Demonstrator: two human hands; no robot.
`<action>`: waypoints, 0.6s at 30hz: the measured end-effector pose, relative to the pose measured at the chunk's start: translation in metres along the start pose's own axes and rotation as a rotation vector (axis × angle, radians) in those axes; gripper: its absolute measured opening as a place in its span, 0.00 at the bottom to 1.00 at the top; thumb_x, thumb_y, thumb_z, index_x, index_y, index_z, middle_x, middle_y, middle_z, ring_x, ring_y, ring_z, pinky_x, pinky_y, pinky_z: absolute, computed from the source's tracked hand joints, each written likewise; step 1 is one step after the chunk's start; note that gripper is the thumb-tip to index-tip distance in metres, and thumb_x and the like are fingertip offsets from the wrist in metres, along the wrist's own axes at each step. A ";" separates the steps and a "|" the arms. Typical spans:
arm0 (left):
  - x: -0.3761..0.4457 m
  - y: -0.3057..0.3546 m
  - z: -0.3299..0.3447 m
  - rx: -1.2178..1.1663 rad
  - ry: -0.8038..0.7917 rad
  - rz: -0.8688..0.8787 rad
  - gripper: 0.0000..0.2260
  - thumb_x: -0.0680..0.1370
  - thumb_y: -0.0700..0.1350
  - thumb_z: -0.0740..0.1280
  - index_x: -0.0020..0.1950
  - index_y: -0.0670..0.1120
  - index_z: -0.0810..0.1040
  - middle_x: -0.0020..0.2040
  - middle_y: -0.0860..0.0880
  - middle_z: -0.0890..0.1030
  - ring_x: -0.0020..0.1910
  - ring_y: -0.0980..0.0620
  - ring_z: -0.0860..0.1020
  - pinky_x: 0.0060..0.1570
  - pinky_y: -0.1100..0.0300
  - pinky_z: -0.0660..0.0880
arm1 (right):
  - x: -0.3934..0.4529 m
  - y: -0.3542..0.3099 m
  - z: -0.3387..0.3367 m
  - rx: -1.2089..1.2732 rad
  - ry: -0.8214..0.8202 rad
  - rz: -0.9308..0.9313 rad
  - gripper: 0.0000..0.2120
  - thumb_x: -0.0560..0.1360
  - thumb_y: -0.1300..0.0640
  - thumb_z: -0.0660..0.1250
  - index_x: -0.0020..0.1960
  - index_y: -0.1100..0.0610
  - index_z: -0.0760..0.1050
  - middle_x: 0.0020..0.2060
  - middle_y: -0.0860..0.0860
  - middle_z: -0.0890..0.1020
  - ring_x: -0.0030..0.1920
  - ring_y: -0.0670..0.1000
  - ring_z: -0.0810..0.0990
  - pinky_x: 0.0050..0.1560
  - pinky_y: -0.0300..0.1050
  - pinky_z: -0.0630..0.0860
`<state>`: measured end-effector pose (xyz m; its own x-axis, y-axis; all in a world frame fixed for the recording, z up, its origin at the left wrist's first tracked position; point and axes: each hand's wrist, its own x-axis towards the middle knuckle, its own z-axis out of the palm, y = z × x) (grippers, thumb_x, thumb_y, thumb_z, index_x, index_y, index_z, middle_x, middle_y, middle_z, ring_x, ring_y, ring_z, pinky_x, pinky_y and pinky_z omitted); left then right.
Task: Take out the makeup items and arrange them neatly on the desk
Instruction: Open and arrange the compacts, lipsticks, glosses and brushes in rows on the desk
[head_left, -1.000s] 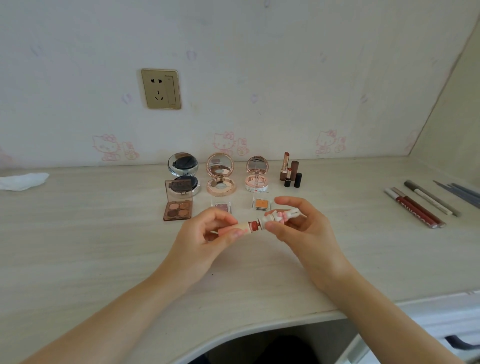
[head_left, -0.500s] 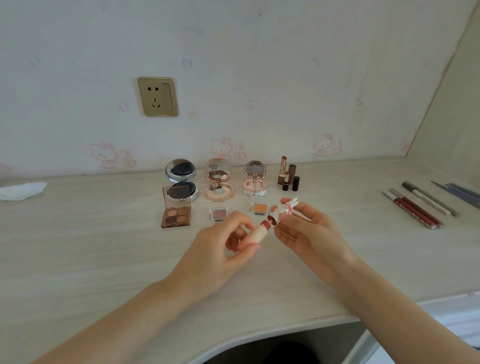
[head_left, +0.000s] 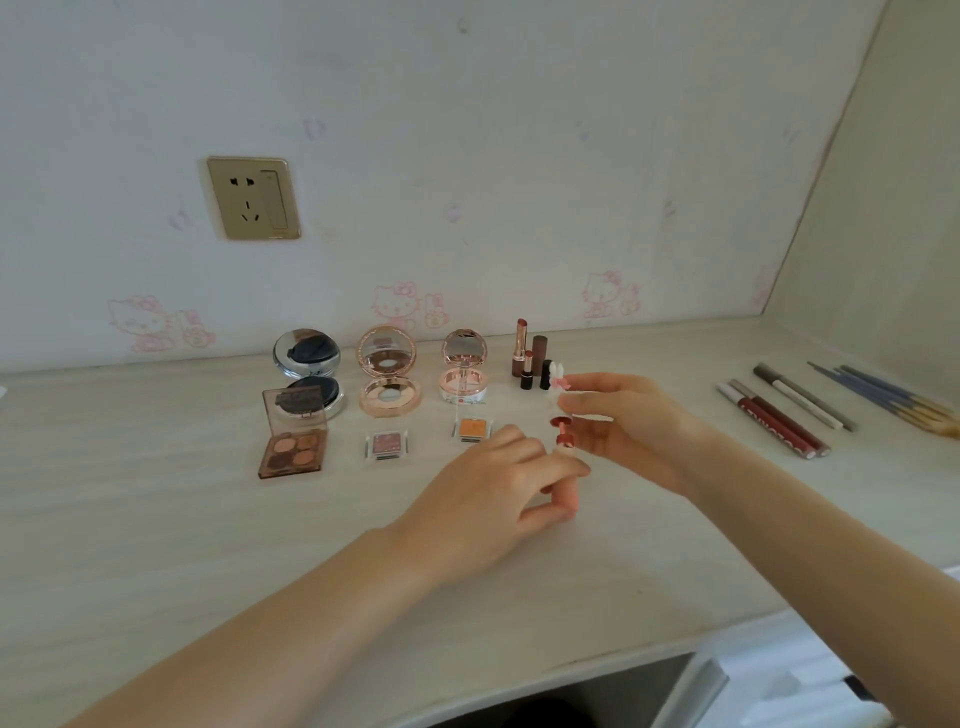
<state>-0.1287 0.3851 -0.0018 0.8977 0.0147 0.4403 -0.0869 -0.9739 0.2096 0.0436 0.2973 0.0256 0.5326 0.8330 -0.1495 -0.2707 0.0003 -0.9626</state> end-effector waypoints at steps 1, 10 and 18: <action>0.005 0.001 0.003 0.011 0.010 0.000 0.13 0.79 0.51 0.65 0.63 0.51 0.76 0.49 0.56 0.79 0.52 0.54 0.71 0.55 0.62 0.68 | 0.005 -0.002 -0.002 -0.046 0.017 0.003 0.11 0.72 0.69 0.70 0.54 0.64 0.78 0.38 0.56 0.83 0.38 0.54 0.84 0.41 0.44 0.81; 0.022 0.001 0.020 0.065 0.066 -0.053 0.10 0.79 0.46 0.64 0.58 0.48 0.80 0.45 0.50 0.80 0.49 0.49 0.73 0.51 0.55 0.71 | 0.037 -0.004 -0.006 -0.407 0.039 0.099 0.11 0.70 0.69 0.71 0.51 0.61 0.81 0.41 0.54 0.82 0.42 0.55 0.84 0.46 0.45 0.81; 0.020 -0.003 0.026 0.025 0.088 -0.088 0.08 0.78 0.47 0.65 0.54 0.48 0.80 0.46 0.51 0.80 0.48 0.50 0.72 0.49 0.59 0.71 | 0.045 -0.001 0.004 -0.642 0.102 0.093 0.10 0.70 0.65 0.72 0.52 0.61 0.81 0.37 0.54 0.82 0.34 0.49 0.79 0.34 0.39 0.74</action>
<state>-0.0993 0.3828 -0.0167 0.8602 0.1187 0.4960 0.0021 -0.9733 0.2294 0.0647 0.3372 0.0209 0.6120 0.7569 -0.2292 0.1958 -0.4259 -0.8833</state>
